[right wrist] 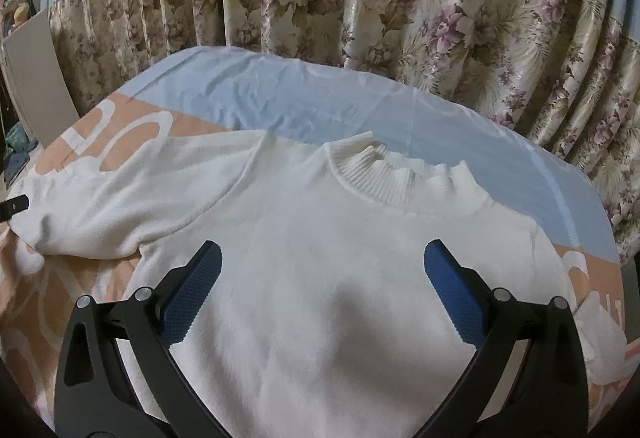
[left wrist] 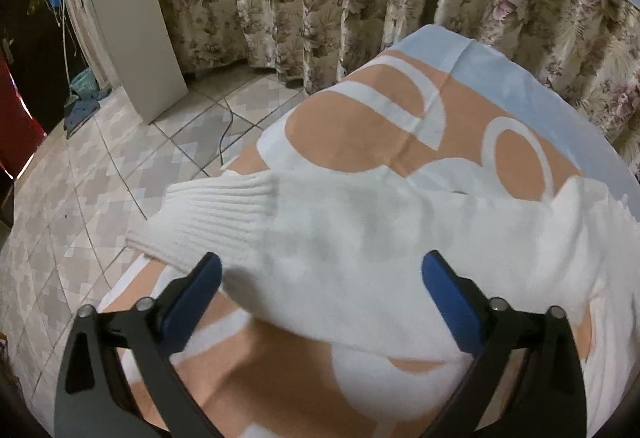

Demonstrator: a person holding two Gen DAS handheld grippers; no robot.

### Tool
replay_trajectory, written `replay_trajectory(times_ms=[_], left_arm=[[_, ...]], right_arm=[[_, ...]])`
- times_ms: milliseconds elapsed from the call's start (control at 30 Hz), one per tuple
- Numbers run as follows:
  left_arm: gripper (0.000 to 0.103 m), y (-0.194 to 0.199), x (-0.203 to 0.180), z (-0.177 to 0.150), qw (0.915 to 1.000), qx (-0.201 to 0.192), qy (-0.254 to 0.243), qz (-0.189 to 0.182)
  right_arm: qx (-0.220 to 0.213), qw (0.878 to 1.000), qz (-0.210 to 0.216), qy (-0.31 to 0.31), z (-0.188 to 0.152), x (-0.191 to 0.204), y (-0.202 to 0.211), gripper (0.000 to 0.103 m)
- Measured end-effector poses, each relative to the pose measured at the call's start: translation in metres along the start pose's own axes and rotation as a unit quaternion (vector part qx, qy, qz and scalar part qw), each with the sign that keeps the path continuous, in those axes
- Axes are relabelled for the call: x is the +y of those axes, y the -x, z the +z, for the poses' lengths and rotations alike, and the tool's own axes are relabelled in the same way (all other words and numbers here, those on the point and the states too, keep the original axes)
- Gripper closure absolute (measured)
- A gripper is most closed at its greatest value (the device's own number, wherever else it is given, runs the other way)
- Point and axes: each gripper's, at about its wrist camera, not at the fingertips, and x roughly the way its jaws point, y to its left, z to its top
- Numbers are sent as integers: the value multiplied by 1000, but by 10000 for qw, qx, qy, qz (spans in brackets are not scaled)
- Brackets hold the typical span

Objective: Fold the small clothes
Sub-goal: 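Move the left tool to the sleeve nearest it and close on the cuff, then fold the gripped sleeve across the sweater body with the left tool, release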

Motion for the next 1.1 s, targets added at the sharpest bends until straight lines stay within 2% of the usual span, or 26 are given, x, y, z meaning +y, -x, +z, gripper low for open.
replay_trajectory(times_ms=[33, 100, 167, 233, 333, 433, 533, 733, 867, 1000, 1100], left_arm=[[32, -4, 2, 2, 10000, 32, 26, 13], [49, -12, 6, 5, 9999, 90, 70, 130], [61, -13, 8, 8, 9999, 15, 57, 159], [84, -11, 6, 11, 9999, -51, 32, 156], [97, -12, 2, 15, 9999, -70, -76, 116], [99, -4, -6, 17, 9996, -216, -166, 49], [99, 12, -19, 23, 9984, -419, -343, -188], [99, 45, -72, 33, 9911, -729, -868, -700], [99, 57, -120, 35, 9837, -778, -1208, -1083], [99, 61, -159, 33, 9759, -609, -1342, -1610], [102, 64, -202, 30, 9639, -561, -1645, -2018]], right_arm=[[23, 10000, -2, 3, 0, 1, -2, 3], [63, 10000, 19, -7, -2, 0, -5, 3], [90, 10000, 26, 4, -3, 1, -8, 3], [110, 9999, -9, 26, -4, 1, -10, 3], [134, 9999, -30, 54, -8, 0, -11, 3], [176, 9998, -19, 11, -13, -4, -12, 3], [180, 9998, -28, -77, -16, -13, -10, 3], [23, 9991, -143, -411, -20, -46, 7, 3], [-16, 9975, -240, -666, -28, -73, 19, 3], [-55, 9957, -315, -875, -36, -95, 31, 3], [-105, 9942, -424, -984, -41, -108, 36, 3]])
